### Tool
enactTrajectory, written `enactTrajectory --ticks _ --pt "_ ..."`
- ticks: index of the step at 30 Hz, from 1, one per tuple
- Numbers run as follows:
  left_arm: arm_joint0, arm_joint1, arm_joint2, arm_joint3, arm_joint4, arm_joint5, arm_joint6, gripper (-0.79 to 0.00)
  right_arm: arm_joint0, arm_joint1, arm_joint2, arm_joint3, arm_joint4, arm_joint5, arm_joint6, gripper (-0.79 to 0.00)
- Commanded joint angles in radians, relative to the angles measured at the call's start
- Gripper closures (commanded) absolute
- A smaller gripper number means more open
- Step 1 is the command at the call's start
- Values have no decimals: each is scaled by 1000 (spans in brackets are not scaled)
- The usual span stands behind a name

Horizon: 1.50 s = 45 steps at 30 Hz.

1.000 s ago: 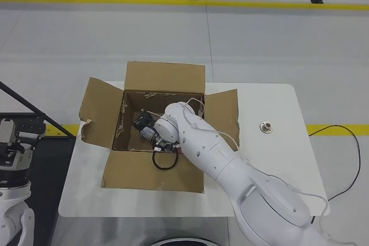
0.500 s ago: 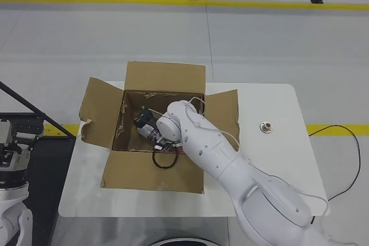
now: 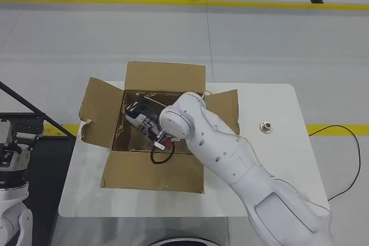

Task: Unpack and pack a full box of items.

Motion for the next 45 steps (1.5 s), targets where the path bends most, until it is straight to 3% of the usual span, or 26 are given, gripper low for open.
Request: enactTrajectory --ticks 1,9,17,27,36,45 --pt "0 0 0 0 0 0 0 -785 -63 28 46 -157 -46 4 49 0" --pt "0 0 0 0 0 0 0 -785 -331 110 207 -719 -255 30 249 0" --pt "0 0 0 0 0 0 0 -785 -450 150 308 -986 -431 52 285 0" --pt "0 0 0 0 0 0 0 -785 -552 177 381 -1171 -668 85 285 0" --pt "0 0 0 0 0 0 0 -785 -612 151 508 -1201 -923 138 285 0" --pt "0 0 0 0 0 0 0 -785 -612 138 531 -1183 -933 143 285 0"
